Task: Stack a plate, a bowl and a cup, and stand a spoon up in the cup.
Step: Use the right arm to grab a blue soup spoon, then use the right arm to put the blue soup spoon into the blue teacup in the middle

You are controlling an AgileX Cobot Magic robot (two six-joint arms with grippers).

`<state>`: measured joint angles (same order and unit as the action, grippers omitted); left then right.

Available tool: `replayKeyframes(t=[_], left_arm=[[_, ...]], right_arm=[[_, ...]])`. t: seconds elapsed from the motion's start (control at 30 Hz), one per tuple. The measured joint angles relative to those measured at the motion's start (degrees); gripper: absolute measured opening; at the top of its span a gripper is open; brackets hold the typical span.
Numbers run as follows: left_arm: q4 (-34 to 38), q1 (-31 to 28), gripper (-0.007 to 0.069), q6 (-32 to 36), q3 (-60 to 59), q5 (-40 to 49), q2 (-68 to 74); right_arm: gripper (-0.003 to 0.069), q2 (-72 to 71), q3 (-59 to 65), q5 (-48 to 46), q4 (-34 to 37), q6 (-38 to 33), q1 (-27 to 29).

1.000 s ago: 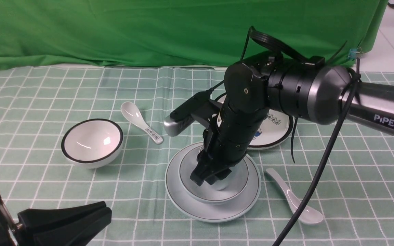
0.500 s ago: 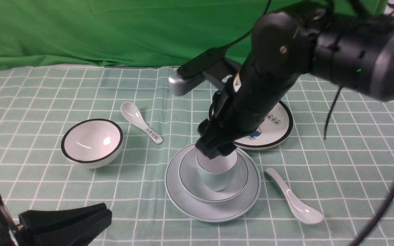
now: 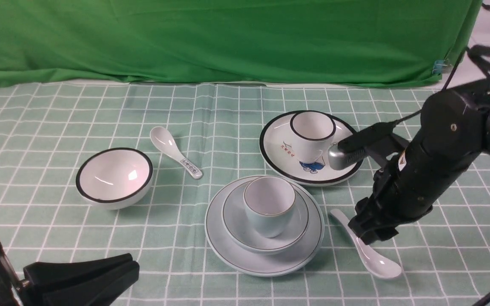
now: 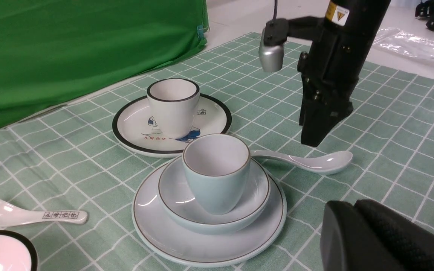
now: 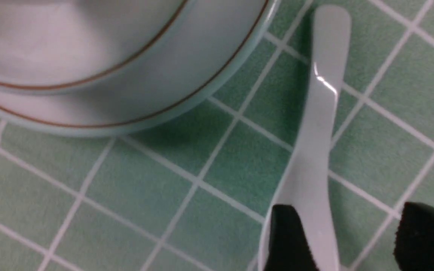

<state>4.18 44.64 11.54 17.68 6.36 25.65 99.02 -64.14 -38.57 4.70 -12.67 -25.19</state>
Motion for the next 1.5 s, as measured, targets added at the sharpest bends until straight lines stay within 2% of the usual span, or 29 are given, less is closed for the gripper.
replayKeyframes(t=[0.33,0.67,0.77,0.8,0.87,1.03,1.13,1.27,1.37,1.5], left_arm=[[0.0,0.0,0.0013,0.0,0.0,0.0,0.0],[-0.1,0.0,0.0013,0.0,0.0,0.4,0.0],[-0.1,0.0,0.0013,0.0,0.0,0.4,0.0],[-0.1,0.0,0.0013,0.0,0.0,0.4,0.0],[-0.1,0.0,0.0013,0.0,0.0,0.4,0.0],[-0.1,0.0,0.0013,0.0,0.0,0.4,0.0],[-0.1,0.0,0.0013,0.0,0.0,0.4,0.0],[-0.3,0.0,0.0013,0.0,0.0,0.6,0.0],[-0.3,0.0,0.0013,0.0,0.0,0.6,0.0],[-0.3,0.0,0.0013,-0.1,0.0,0.7,0.0]], right_arm=[[0.0417,8.5,-3.8,5.9,2.2,-3.3,1.1],[0.0398,14.6,-9.6,4.0,1.9,-3.6,1.6],[0.0300,14.9,-9.9,2.9,1.1,-3.9,1.6],[0.0293,14.9,-9.9,2.8,0.9,-3.9,1.6],[0.0180,14.7,-10.0,1.0,1.0,-4.5,1.7],[0.0162,11.5,-9.3,-3.4,2.6,-4.8,1.6],[0.0162,4.8,-8.0,-2.2,5.3,-5.1,1.6],[0.0162,-5.9,-1.5,9.3,11.3,-7.5,0.6],[0.0162,-14.3,10.0,36.0,17.6,-11.3,-4.7],[0.0162,-16.9,20.8,68.3,17.7,-10.3,-14.3]])
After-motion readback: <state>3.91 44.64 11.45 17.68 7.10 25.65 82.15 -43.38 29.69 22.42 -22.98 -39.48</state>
